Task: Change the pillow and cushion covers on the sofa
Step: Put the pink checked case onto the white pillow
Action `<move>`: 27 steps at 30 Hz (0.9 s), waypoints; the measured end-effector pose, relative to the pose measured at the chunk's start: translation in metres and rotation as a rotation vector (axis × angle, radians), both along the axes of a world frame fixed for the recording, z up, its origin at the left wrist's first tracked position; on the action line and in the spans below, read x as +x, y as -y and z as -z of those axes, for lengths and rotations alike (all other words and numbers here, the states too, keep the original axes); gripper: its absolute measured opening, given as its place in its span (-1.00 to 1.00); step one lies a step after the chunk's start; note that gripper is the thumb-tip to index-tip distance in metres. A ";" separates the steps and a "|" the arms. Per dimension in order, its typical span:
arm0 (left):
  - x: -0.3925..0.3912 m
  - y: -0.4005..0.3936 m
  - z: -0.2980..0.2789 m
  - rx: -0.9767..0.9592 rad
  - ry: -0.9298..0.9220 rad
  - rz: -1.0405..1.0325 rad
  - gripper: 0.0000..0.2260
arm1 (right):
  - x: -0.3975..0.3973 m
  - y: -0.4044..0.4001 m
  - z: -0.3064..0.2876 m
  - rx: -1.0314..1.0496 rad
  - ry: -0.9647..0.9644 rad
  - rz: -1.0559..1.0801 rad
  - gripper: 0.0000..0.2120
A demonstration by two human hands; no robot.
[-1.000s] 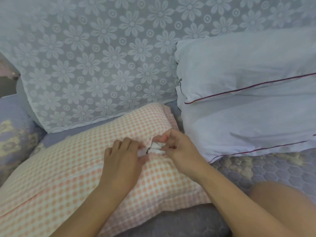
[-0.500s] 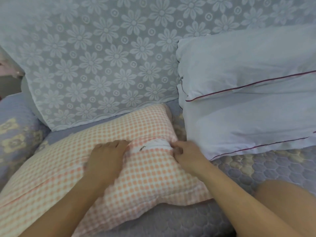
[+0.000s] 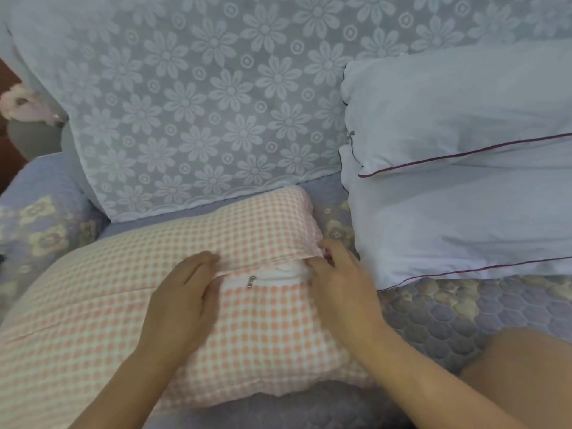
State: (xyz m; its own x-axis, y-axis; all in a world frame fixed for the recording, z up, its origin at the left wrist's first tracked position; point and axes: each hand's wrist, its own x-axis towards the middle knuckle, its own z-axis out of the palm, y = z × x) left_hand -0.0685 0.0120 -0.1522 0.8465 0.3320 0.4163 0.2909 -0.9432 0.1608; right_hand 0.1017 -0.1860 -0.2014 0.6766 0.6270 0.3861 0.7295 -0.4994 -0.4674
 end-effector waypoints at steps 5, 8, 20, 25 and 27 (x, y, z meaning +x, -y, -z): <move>0.017 0.005 -0.017 -0.164 -0.004 -0.042 -0.78 | 0.009 -0.011 0.012 0.093 -0.124 0.052 -0.84; 0.024 0.003 -0.021 -0.217 -0.058 -0.048 -0.83 | 0.016 -0.006 0.008 0.197 -0.334 0.028 -0.88; 0.035 -0.009 -0.002 -0.011 -0.061 -0.138 -0.64 | 0.044 -0.002 -0.006 0.485 -1.586 -0.421 -0.69; 0.033 0.014 -0.015 0.023 -0.011 -0.090 -0.90 | 0.049 -0.008 -0.006 0.356 -1.457 -0.366 -0.74; 0.034 0.048 -0.027 0.092 -0.037 0.215 -0.84 | 0.050 -0.008 -0.006 0.387 -1.442 -0.346 -0.74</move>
State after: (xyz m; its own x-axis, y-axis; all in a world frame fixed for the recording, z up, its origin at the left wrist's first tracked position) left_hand -0.0341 -0.0357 -0.1256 0.9089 0.1044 0.4037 0.0857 -0.9943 0.0641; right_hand 0.1519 -0.1775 -0.1955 0.4533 0.8465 -0.2793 -0.3941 -0.0907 -0.9146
